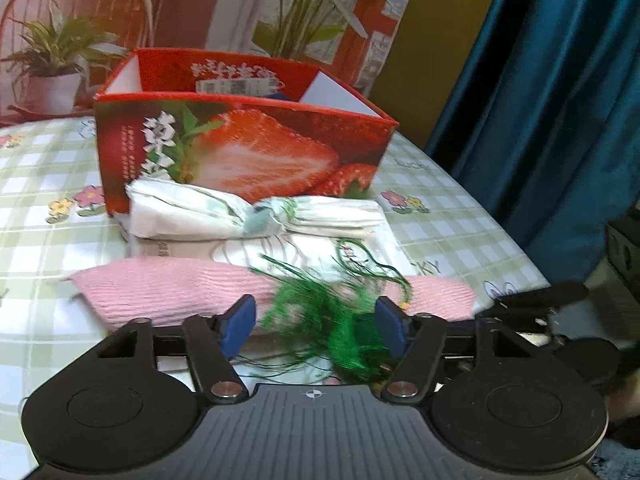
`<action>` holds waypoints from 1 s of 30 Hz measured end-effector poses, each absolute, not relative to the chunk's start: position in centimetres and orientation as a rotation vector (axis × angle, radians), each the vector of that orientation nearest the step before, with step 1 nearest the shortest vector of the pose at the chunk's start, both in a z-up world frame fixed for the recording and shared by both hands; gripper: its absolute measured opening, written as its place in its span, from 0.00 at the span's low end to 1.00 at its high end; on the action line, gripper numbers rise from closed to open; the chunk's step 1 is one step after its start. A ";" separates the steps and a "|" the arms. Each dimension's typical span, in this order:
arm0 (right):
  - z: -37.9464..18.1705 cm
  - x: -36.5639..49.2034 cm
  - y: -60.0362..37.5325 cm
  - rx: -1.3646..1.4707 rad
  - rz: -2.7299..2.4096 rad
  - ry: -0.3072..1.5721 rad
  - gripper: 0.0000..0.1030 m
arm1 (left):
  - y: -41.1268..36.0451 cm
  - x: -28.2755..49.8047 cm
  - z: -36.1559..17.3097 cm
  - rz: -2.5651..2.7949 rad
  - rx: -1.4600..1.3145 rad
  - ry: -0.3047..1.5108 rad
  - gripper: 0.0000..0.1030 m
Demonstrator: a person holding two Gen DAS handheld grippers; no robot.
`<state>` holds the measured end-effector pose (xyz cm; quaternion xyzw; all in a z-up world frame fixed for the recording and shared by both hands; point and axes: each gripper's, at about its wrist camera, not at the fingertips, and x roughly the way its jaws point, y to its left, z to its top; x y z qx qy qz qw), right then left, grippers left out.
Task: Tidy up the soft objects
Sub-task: 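Close the left gripper on the green pouch while the right gripper also closes on it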
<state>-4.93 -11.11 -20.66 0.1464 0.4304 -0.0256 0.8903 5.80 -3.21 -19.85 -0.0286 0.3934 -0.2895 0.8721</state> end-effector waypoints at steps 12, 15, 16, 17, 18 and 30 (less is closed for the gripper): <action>-21.3 -2.6 -10.6 0.272 -0.015 0.857 0.44 | -4.9 7.6 -23.3 -0.683 -0.132 0.969 0.54; -21.7 -3.1 -10.9 0.295 -0.036 0.866 0.51 | -5.0 7.9 -23.8 -0.701 -0.157 0.979 0.54; -21.8 -3.1 -10.9 0.302 -0.035 0.869 0.51 | -4.9 7.8 -23.9 -0.709 -0.163 0.980 0.54; -22.0 -3.1 -11.1 0.313 -0.032 0.875 0.51 | -5.0 7.9 -24.1 -0.723 -0.175 0.985 0.54; -22.2 -3.1 -11.0 0.320 -0.030 0.881 0.51 | -5.1 8.0 -24.3 -0.736 -0.190 0.991 0.54; -20.7 -3.3 -11.4 0.334 -0.029 0.807 0.43 | -5.3 8.2 -21.0 -0.782 -0.209 0.885 0.50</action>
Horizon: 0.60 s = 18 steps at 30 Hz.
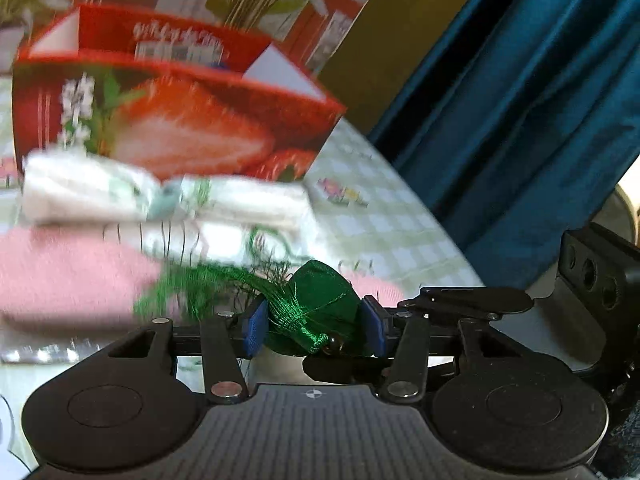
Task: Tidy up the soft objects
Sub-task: 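Close the left gripper on the green pouch while the right gripper also closes on it, then lift the green pouch with both grippers and carry it over the box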
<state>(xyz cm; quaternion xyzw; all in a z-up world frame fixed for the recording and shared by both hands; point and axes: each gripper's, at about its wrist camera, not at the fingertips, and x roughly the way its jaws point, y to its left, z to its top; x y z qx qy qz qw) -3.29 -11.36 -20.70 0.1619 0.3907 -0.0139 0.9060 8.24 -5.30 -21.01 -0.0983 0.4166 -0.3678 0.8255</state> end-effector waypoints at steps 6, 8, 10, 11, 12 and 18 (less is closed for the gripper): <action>-17.7 -2.9 -12.0 0.306 -0.038 0.720 0.43 | -5.4 9.0 -17.3 -0.787 -0.207 0.791 0.50; -16.6 -2.5 -12.4 0.292 -0.041 0.696 0.43 | -5.4 9.4 -16.2 -0.785 -0.202 0.765 0.50; -15.4 -1.9 -12.8 0.277 -0.044 0.671 0.43 | -5.5 9.9 -14.9 -0.783 -0.204 0.736 0.50; -14.8 -1.6 -13.0 0.268 -0.045 0.659 0.43 | -5.4 10.0 -14.4 -0.783 -0.206 0.725 0.50; -14.3 -1.5 -13.2 0.260 -0.046 0.648 0.43 | -5.4 10.4 -13.8 -0.782 -0.207 0.712 0.50; -11.3 0.6 -14.5 0.212 -0.045 0.589 0.43 | -5.2 12.4 -10.6 -0.772 -0.190 0.643 0.50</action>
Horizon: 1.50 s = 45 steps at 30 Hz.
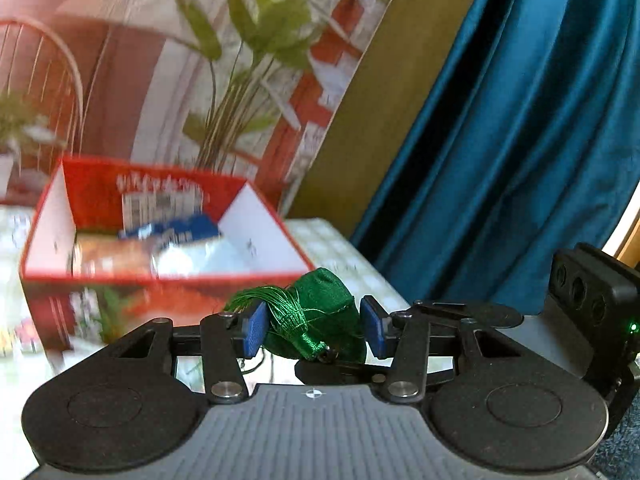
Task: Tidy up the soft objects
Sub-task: 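Lift the green pouch with both grippers and carry it over the box, then open both grippers to drop the green pouch into the box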
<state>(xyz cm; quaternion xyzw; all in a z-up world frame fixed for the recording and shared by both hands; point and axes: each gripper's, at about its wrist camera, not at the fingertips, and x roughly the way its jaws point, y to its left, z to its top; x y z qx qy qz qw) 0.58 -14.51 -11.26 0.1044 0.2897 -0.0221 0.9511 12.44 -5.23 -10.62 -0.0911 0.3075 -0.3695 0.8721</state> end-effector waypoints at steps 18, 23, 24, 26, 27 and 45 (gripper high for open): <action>-4.8 12.3 -21.1 0.071 -0.056 0.469 0.43 | -7.1 23.3 -6.4 -0.702 -0.203 0.516 0.50; -7.2 14.6 -22.7 0.077 -0.057 0.530 0.43 | -8.0 26.0 -9.5 -0.693 -0.205 0.596 0.50; -8.0 14.8 -23.0 0.088 -0.056 0.544 0.43 | -8.2 26.5 -10.4 -0.691 -0.206 0.620 0.50; -9.7 15.3 -23.4 0.112 -0.054 0.579 0.43 | -8.3 27.1 -11.9 -0.688 -0.210 0.660 0.50; -10.4 15.5 -23.6 0.122 -0.053 0.594 0.43 | -8.3 27.4 -12.7 -0.685 -0.210 0.679 0.50; -16.6 16.7 -24.8 0.206 -0.139 0.727 0.46 | -9.0 28.2 -15.8 -0.595 -0.090 0.751 0.55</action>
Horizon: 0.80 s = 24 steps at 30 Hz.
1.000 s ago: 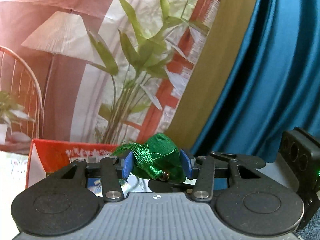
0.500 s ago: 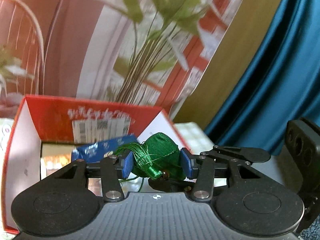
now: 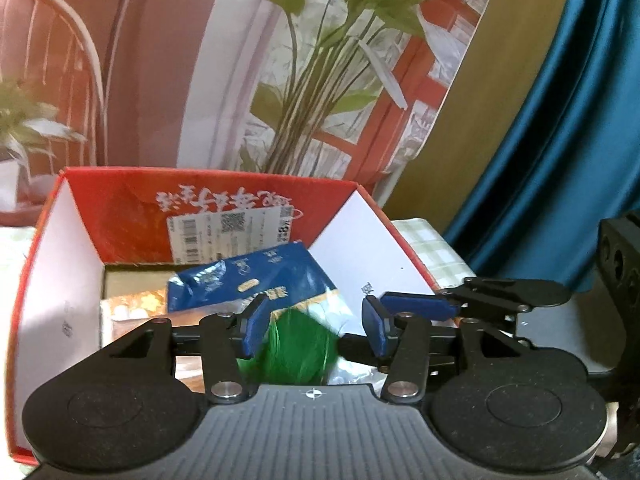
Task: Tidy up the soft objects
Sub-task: 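Open both grippers to drop the green pouch into the box, then move both open grippers down to the pink knitted towel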
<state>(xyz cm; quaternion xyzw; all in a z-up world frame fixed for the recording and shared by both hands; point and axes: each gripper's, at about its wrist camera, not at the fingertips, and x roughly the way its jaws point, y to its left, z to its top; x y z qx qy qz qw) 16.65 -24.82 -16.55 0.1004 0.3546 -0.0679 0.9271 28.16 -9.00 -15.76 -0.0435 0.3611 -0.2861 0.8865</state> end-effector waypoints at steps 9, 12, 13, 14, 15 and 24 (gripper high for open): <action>-15.9 14.6 -24.1 0.161 -0.226 0.712 0.75 | -7.8 24.7 -12.8 -0.477 0.028 0.637 0.93; -15.5 13.6 -23.8 0.162 -0.260 0.695 0.89 | -6.8 23.4 -12.0 -0.437 0.044 0.607 0.98; -15.3 13.2 -23.7 0.165 -0.270 0.686 0.95 | -6.5 23.1 -11.8 -0.425 0.048 0.604 0.98; -15.2 12.9 -23.6 0.168 -0.282 0.678 0.97 | -6.1 22.8 -11.7 -0.409 0.053 0.602 1.00; -15.0 12.6 -23.5 0.170 -0.292 0.669 0.99 | -5.7 22.4 -11.5 -0.391 0.059 0.597 1.00; -14.0 10.0 -22.0 0.202 -0.332 0.630 1.00 | -2.4 18.5 -10.8 -0.308 0.074 0.557 1.00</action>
